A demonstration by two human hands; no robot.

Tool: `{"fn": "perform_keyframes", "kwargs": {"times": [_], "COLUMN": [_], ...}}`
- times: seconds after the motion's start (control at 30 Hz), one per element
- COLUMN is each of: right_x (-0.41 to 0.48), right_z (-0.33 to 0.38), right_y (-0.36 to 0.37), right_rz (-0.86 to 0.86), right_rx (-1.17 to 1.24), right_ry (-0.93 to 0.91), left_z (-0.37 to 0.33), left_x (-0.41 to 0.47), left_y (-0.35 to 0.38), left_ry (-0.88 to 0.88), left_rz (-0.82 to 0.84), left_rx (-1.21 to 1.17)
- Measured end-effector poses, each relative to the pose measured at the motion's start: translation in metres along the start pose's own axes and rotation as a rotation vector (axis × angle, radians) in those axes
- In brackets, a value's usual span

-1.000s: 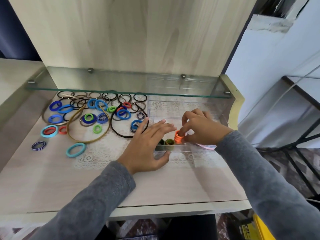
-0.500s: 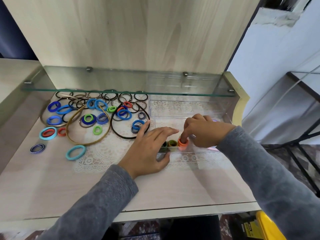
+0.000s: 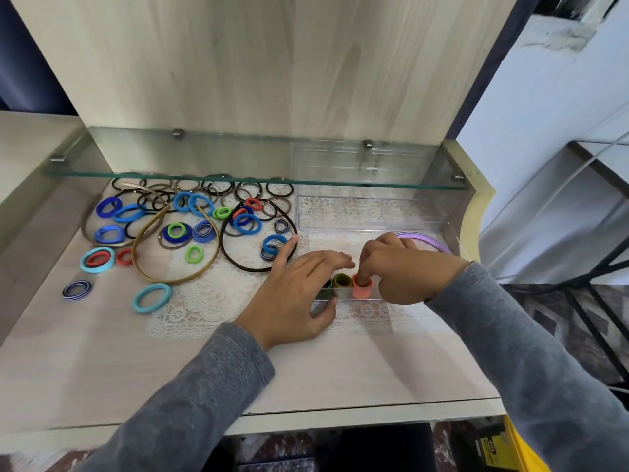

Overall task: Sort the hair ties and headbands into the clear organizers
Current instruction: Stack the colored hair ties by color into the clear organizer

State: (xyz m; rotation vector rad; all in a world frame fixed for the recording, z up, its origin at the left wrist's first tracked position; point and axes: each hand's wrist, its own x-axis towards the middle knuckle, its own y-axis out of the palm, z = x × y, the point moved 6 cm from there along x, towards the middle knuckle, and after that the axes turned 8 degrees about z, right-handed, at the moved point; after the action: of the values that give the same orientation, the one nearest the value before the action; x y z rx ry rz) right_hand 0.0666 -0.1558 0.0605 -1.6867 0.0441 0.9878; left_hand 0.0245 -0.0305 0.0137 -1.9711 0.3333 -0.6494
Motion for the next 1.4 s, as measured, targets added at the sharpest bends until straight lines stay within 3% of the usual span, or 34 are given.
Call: {"fn": "perform_keyframes", "kwargs": {"times": [0.6, 0.73, 0.9, 1.1, 1.4], "right_x": [-0.006, -0.005, -0.003, 0.024, 0.027], "right_z": [-0.002, -0.017, -0.043, -0.046, -0.048], "right_y": [-0.002, -0.016, -0.016, 0.022, 0.032], "right_rz": [-0.035, -0.292, -0.677, -0.737, -0.846], "right_rx": [0.006, 0.135, 0.556, 0.458, 0.33], "right_ry": [-0.005, -0.044, -0.134, -0.141, -0.241], "left_z": [-0.003, -0.003, -0.002, 0.014, 0.014], "left_x": [-0.001, -0.001, 0.0, 0.0, 0.0], "left_y": [0.002, 0.002, -0.001, -0.002, 0.0], "left_ry": [0.064, 0.07, 0.03, -0.153, -0.116], "left_rz": [-0.001, 0.0, -0.023, -0.032, -0.078], "left_rx": [0.039, 0.028, -0.031, -0.018, 0.027]}}
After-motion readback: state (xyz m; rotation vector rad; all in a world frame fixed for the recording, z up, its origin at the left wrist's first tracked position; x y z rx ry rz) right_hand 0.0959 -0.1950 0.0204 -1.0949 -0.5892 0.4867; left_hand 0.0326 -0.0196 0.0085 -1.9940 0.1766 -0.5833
